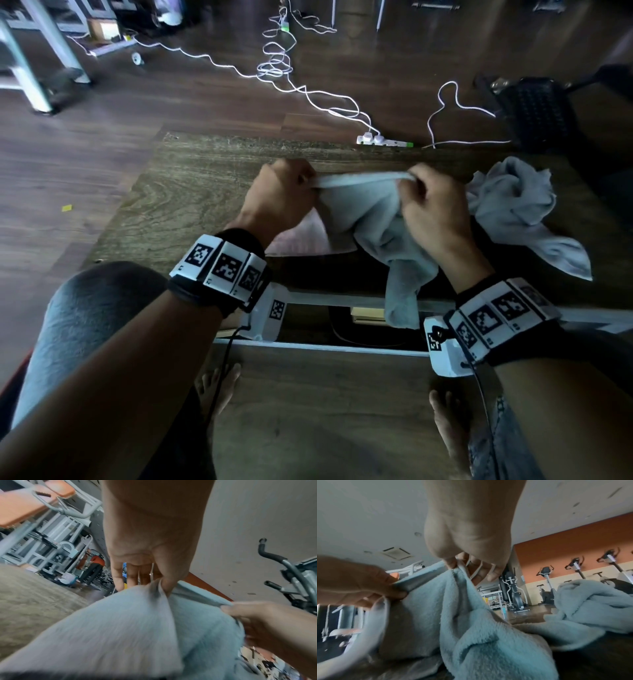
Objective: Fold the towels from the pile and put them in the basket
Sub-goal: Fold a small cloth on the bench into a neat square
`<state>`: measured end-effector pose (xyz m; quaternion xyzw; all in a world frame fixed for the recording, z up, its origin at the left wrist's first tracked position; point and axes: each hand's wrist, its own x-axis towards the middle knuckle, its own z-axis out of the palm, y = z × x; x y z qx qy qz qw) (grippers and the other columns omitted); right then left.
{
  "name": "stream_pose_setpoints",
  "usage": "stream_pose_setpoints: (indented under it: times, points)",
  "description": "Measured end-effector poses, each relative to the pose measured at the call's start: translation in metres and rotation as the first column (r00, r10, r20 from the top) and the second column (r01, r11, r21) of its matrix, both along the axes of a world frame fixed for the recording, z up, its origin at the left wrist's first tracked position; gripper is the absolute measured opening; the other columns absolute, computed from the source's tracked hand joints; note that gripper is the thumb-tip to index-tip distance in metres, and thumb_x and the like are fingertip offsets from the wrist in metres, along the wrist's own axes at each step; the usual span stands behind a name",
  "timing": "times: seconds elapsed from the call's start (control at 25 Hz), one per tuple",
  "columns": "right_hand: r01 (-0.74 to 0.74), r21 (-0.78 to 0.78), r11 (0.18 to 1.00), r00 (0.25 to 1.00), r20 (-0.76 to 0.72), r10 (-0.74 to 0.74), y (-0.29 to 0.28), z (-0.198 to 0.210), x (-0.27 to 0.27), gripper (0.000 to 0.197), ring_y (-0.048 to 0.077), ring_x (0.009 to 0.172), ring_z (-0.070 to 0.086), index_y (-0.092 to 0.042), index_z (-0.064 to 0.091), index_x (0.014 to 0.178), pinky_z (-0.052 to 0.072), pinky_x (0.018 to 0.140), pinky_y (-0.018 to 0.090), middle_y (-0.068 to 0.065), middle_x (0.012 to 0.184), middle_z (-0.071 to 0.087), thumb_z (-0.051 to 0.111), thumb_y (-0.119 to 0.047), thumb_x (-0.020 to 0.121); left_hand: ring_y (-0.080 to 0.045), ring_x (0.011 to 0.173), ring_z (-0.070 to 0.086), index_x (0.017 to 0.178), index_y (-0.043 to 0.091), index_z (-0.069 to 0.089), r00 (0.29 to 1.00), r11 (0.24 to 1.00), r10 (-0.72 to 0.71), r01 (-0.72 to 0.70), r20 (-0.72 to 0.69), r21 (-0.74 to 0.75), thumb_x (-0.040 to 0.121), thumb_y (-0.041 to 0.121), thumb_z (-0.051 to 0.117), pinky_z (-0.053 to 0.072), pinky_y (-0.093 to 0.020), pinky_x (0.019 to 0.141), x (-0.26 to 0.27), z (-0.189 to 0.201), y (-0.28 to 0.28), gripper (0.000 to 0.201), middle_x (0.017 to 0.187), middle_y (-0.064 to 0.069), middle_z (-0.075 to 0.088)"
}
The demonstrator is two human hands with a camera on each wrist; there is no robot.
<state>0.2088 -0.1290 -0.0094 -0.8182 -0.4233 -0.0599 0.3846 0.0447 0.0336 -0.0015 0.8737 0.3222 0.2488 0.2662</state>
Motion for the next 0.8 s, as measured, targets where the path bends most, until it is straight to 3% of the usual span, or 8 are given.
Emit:
stream_pose_setpoints:
  times: [0.08,0.16,0.32,0.36,0.44,0.52,0.64,0.8]
  points:
    - [0.109,-0.008,0.994,0.994,-0.018,-0.11,-0.003,0.0,0.006,0.024,0.028,0.068,0.058,-0.012,0.053,0.079,0.048,0.061,0.04,0.003,0.068,0.058,0.047,-0.032,0.092,-0.021,0.066,0.063,0.07,0.013,0.063,0.997,0.997,0.08,-0.08,-0.002,-0.01,0.077,0.029,0.058,0.045,-0.028,0.059,-0.005,0.004,0.01,0.018,0.064,-0.002,0.063]
    - [0.081,0.02,0.997,0.996,-0.032,-0.08,-0.003,-0.003,0.002,0.02,0.026,0.075,0.061,-0.014,0.058,0.083,0.05,0.066,0.04,0.002,0.075,0.062,0.05,-0.031,0.089,-0.012,0.051,0.046,0.057,0.011,0.049,0.994,0.994,0.107,-0.107,-0.005,-0.038,0.085,0.026,0.058,0.035,-0.025,0.05,-0.005,0.008,0.01,0.032,0.052,0.004,0.048]
    - [-0.231,0.048,0.972,0.973,0.027,0.23,0.003,-0.006,-0.018,0.048,0.017,0.119,0.049,-0.026,0.058,0.128,0.042,0.1,0.031,-0.004,0.122,0.061,0.062,-0.039,0.082,-0.001,0.053,0.043,0.067,0.013,0.058,0.996,0.982,-0.052,0.064,0.073,-0.177,0.092,0.025,0.054,0.034,-0.013,0.049,0.0,0.015,-0.01,0.028,0.059,0.01,0.051]
    - [-0.271,0.035,0.962,0.962,0.052,0.269,0.006,-0.005,-0.023,0.046,0.015,0.116,0.05,-0.026,0.059,0.126,0.042,0.097,0.03,-0.005,0.12,0.063,0.063,-0.038,0.082,0.002,0.056,0.045,0.072,0.016,0.06,0.986,0.969,-0.15,0.162,0.075,-0.185,0.093,0.023,0.054,0.035,-0.012,0.053,0.001,0.017,-0.017,0.024,0.063,0.011,0.054]
    - [-0.285,0.046,0.957,0.958,0.049,0.283,0.008,-0.003,-0.027,0.021,0.01,0.087,0.06,-0.026,0.067,0.105,0.047,0.076,0.03,-0.007,0.091,0.067,0.06,-0.031,0.086,0.004,0.06,0.048,0.076,0.022,0.057,0.955,0.947,-0.295,0.293,-0.001,-0.133,0.092,0.024,0.056,0.035,-0.009,0.054,0.0,0.017,-0.024,0.016,0.067,0.01,0.055]
    - [-0.181,0.078,0.98,0.983,0.004,0.181,0.008,0.001,-0.023,0.012,0.011,0.064,0.057,-0.02,0.067,0.09,0.043,0.061,0.029,-0.007,0.069,0.061,0.056,-0.027,0.089,-0.01,0.065,0.053,0.078,0.025,0.052,0.958,0.965,-0.263,0.261,-0.111,-0.029,0.082,0.034,0.06,0.035,-0.017,0.053,-0.003,0.015,-0.016,0.012,0.068,0.006,0.055]
    - [0.055,0.136,0.989,0.997,-0.063,-0.046,0.005,0.007,-0.008,0.023,0.021,0.067,0.056,-0.012,0.058,0.08,0.043,0.062,0.035,0.0,0.068,0.059,0.052,-0.031,0.09,-0.02,0.065,0.054,0.074,0.021,0.054,0.995,0.997,-0.072,0.074,-0.061,0.022,0.075,0.034,0.058,0.036,-0.025,0.057,-0.012,0.011,0.004,0.014,0.068,0.0,0.057]
    - [0.163,0.023,0.986,0.975,-0.158,-0.157,0.0,0.005,0.002,0.019,0.025,0.075,0.059,-0.011,0.06,0.084,0.046,0.067,0.036,0.003,0.075,0.061,0.052,-0.027,0.091,-0.003,0.062,0.058,0.082,0.016,0.068,0.994,0.998,-0.038,0.042,0.103,-0.037,0.084,0.011,0.051,0.04,-0.012,0.055,-0.015,0.017,0.007,0.018,0.07,0.007,0.063]
